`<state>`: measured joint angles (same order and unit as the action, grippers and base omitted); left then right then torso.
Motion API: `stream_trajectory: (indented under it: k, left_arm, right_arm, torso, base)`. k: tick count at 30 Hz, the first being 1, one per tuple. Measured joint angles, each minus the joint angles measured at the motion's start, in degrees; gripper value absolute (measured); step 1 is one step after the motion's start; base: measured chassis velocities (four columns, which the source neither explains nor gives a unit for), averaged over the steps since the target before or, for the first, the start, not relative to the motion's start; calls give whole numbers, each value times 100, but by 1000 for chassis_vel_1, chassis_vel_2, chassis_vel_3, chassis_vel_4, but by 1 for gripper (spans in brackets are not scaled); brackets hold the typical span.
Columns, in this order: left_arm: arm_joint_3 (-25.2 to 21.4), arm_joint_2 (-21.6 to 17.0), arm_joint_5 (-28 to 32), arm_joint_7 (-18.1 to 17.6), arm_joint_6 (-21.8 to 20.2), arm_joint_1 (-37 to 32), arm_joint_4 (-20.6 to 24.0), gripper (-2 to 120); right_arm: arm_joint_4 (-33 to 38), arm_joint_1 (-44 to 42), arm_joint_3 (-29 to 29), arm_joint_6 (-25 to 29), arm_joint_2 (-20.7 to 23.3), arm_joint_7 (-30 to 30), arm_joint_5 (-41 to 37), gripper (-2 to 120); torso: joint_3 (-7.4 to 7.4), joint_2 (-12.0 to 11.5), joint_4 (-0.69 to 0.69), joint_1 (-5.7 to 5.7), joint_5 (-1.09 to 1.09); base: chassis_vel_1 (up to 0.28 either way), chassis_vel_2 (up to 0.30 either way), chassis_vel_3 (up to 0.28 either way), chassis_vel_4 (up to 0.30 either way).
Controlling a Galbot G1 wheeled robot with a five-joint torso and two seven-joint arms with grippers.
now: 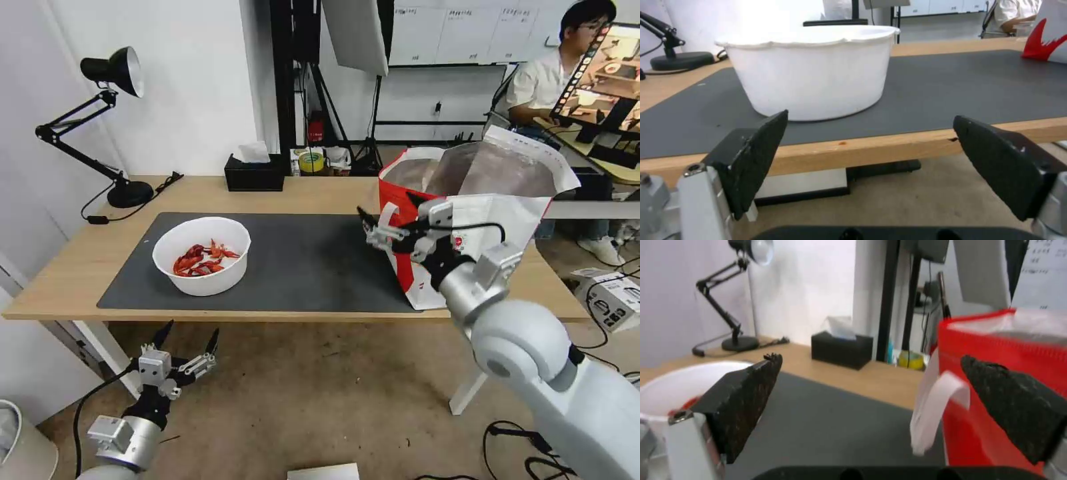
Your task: Pick up the trash from the table and place it into the takeout bag.
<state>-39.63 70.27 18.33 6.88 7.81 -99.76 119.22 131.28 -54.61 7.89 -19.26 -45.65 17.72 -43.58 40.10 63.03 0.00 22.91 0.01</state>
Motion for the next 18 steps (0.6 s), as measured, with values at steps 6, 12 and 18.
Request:
stream_trajectory:
  k: [6, 12, 18]
  left_arm:
    - [32, 63, 0, 1, 12, 13, -6, 100]
    - [33, 64, -4, 3, 18, -3, -2, 100]
    - [28, 78, -10, 6, 41, -59, 37, 100]
  right_arm:
    - [101, -531, 55, -4, 64, -15, 204, 100]
    - [46, -1375, 193, 207, -44, -187, 614, 100]
    - [-215, -2182, 253, 774, -327, -217, 1257, 100]
  torso:
    - [0, 0, 0, 0, -1]
    - [0, 0, 0, 0, 0]
    - [0, 0, 0, 0, 0]
  base:
    - [0, 0, 0, 0]
    - [0, 0, 0, 0]
    - [0, 0, 0, 0]
